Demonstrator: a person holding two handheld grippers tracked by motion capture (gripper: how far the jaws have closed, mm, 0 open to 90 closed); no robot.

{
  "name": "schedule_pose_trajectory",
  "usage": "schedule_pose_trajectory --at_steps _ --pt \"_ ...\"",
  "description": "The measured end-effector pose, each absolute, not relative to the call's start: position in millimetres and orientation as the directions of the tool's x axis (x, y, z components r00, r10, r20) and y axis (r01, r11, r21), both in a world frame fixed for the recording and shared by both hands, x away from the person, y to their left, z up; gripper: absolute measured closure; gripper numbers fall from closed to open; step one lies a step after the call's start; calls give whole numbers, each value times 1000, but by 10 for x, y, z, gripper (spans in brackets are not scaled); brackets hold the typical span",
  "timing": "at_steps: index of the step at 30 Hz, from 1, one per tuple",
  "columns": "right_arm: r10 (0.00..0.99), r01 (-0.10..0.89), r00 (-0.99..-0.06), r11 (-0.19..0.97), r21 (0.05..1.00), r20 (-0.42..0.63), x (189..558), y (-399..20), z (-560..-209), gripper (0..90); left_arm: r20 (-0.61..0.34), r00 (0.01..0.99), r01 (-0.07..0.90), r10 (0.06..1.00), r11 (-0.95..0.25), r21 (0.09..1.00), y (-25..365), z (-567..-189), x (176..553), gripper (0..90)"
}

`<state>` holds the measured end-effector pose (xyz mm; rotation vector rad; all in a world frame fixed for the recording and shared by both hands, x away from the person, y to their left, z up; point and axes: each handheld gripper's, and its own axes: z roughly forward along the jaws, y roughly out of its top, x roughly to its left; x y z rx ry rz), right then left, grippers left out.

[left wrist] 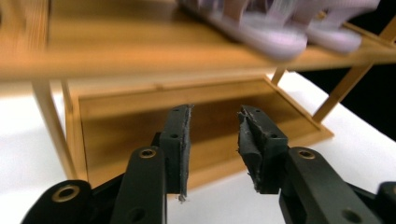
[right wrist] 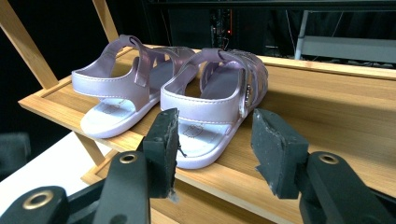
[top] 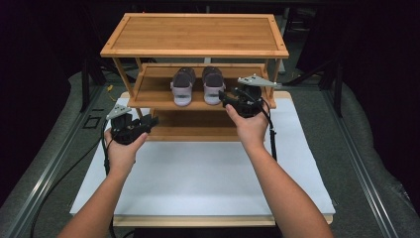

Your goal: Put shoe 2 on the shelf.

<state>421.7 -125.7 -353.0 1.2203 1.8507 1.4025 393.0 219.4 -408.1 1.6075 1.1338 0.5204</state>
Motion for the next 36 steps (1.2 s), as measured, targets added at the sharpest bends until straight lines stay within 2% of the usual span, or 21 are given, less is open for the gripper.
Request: schedule_pose_trajectory --at_steps 2,6,13,15,22,27,36 --pt "880 347 -462 67 936 108 4228 -1256 -3537 527 -186 452 394 873 -9 919 2152 -3971 4007 692" --pt "885 346 -448 44 937 124 4246 -1281 -3565 646 -188 443 398 877 -4 918 2092 -3834 4140 739" --pt "896 377 -426 51 925 124 4361 -1305 -3678 859 -220 421 424 880 24 906 1990 -3722 4389 893" --pt "904 387 -411 55 920 119 4400 -1298 -3714 890 -218 418 431 882 18 902 1952 -3710 4457 897" --pt "905 431 -396 32 902 157 4560 -1272 -3779 900 -205 399 461 894 -3 887 1800 -3728 4628 899" --pt "922 447 -365 51 893 130 4656 -1189 -3763 899 -220 391 483 894 4 876 1694 -3776 4693 899" --pt "913 457 -379 42 888 152 4719 -1105 -3784 900 -221 400 495 890 -6 869 1523 -3806 4717 899"
